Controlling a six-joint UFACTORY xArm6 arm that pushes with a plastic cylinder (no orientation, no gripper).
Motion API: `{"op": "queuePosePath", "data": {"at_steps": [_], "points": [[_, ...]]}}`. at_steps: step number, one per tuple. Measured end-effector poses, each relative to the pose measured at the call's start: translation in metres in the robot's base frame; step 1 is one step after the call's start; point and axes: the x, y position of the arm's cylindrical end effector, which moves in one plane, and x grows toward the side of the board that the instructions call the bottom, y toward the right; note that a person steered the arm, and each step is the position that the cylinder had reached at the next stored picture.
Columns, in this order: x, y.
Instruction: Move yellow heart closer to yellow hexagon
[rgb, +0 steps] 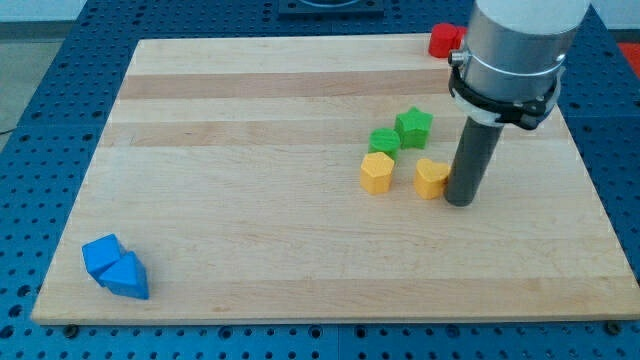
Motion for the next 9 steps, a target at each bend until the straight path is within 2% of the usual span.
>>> {"op": "queuePosePath", "data": {"at_steps": [1,2,3,4,8,9], "points": [[-0.025,0.040],[-0.053,0.036],[-0.031,-0.010],[0.009,-0.030],[0.015,-0.027],[0.019,0.005]]}}
